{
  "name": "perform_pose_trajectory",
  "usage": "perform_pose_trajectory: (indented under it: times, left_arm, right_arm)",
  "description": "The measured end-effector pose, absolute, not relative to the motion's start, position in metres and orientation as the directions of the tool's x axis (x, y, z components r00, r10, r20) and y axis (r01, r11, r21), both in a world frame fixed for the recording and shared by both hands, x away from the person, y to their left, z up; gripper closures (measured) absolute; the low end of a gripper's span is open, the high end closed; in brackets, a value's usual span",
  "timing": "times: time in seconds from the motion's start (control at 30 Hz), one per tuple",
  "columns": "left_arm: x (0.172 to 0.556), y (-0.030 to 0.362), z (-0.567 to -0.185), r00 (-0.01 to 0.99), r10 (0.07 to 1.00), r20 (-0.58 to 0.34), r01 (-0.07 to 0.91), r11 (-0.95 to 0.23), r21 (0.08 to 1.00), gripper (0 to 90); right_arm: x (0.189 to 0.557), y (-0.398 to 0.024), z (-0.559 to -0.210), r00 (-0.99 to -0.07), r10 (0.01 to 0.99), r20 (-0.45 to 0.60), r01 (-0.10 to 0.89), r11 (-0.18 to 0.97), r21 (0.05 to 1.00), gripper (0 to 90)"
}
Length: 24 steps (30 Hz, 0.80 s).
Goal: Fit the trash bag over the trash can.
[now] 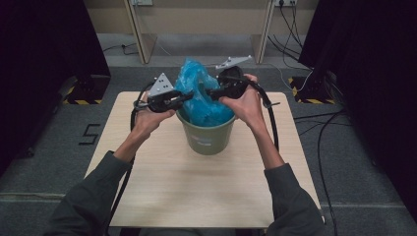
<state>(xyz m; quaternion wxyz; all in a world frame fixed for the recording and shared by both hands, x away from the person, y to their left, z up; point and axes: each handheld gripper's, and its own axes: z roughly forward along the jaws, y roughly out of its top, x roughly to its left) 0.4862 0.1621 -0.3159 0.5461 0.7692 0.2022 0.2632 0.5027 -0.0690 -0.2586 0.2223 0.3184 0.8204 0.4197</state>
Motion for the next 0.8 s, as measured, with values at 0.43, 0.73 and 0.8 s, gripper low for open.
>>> perform_pose_trajectory:
  times: [0.43, 0.73, 0.8]
  left_arm:
    - [0.482, 0.174, -0.313, 0.800, 0.576, 0.168, 0.028, -0.315, 0.949, 81.1]
    - [0.489, 0.216, -0.318, 0.758, 0.644, 0.103, 0.092, -0.262, 0.961, 80.3]
    - [0.493, 0.223, -0.319, 0.748, 0.659, 0.076, 0.110, -0.237, 0.965, 80.3]
  right_arm:
    - [0.526, -0.043, -0.258, -0.712, 0.697, -0.082, 0.359, 0.462, 0.811, 48.4]
    - [0.524, -0.023, -0.287, -0.750, 0.656, -0.080, 0.360, 0.507, 0.783, 47.1]
    - [0.518, -0.022, -0.288, -0.760, 0.644, -0.089, 0.342, 0.511, 0.789, 46.4]
